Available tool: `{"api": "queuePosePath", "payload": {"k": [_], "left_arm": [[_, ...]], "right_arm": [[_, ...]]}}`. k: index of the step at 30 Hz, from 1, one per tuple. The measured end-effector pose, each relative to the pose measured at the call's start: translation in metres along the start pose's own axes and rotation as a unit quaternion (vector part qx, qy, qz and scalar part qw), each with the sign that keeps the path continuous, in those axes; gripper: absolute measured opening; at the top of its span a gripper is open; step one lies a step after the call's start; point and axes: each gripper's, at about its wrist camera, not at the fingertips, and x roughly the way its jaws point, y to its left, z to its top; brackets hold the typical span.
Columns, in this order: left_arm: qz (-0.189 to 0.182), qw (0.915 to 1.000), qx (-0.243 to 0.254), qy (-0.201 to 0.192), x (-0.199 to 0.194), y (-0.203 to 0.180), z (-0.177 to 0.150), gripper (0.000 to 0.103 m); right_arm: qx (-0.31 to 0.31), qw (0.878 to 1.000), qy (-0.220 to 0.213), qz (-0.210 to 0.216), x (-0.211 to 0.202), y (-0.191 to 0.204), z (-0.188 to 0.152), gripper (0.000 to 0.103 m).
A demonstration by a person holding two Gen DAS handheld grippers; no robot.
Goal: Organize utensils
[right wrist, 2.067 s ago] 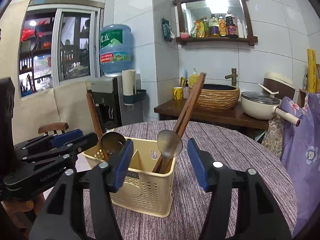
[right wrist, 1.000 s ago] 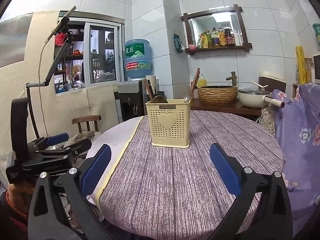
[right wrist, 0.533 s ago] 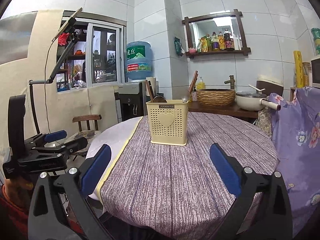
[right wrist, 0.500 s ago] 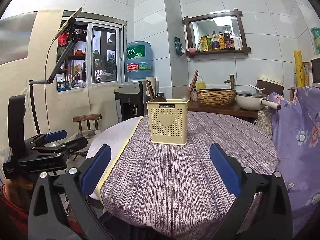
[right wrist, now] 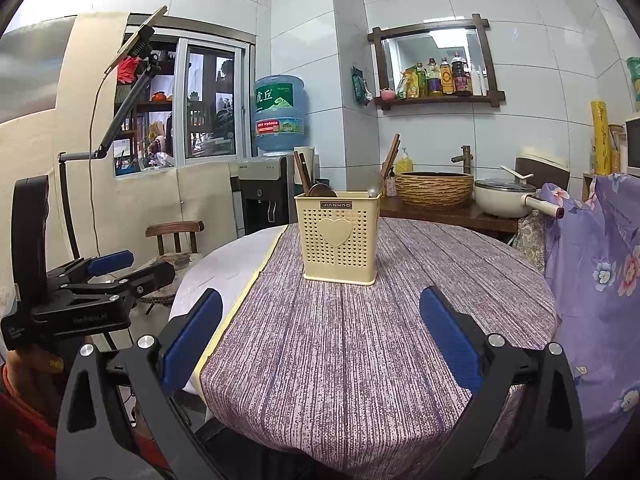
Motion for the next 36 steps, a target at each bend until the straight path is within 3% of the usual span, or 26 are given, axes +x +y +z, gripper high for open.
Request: {"api": "queuePosePath", "payload": {"k": [36], "left_arm": [[-0.001, 1.0000, 0.003, 0.005, 0.0018, -0.0061, -0.0017, 0.098]], "right_arm": [[0.005, 1.000, 0.013, 0.002, 0.0051, 0.0025, -0.0051, 0.097]]}}
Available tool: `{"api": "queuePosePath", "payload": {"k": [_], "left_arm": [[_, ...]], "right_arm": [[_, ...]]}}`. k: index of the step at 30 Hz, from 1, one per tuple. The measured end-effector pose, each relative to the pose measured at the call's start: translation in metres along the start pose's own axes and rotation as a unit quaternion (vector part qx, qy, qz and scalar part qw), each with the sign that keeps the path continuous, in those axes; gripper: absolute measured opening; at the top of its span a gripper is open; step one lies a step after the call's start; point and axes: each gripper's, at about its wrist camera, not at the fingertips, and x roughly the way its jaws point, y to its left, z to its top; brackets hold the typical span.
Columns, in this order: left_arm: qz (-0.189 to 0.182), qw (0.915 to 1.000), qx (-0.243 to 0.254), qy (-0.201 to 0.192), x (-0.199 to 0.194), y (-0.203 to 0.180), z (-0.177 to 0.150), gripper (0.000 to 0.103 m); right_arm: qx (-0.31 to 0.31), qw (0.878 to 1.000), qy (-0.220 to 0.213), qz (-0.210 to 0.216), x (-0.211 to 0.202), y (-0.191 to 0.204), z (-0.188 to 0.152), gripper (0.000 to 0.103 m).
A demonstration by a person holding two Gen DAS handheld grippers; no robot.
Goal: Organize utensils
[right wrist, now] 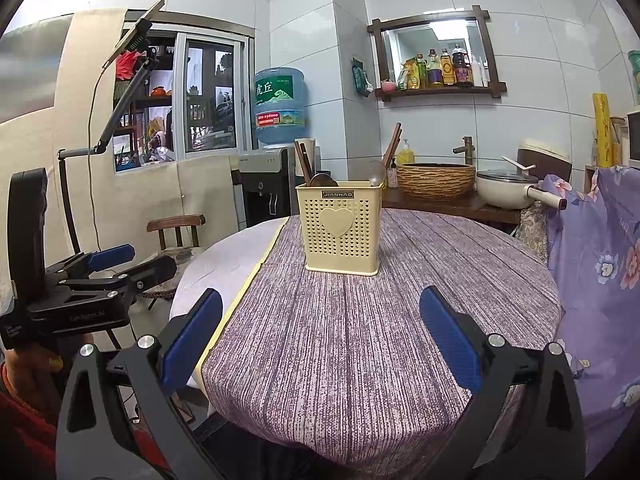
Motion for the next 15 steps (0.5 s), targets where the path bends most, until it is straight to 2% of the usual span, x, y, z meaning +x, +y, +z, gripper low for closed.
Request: {"api": "queuePosePath", "payload": {"k": [15], "left_arm": [[-0.001, 1.0000, -0.004, 0.005, -0.0004, 0.0013, 0.0032, 0.098]], "right_arm": [[0.004, 1.000, 0.005, 0.001, 0.0008, -0.0030, -0.0013, 0.097]]}}
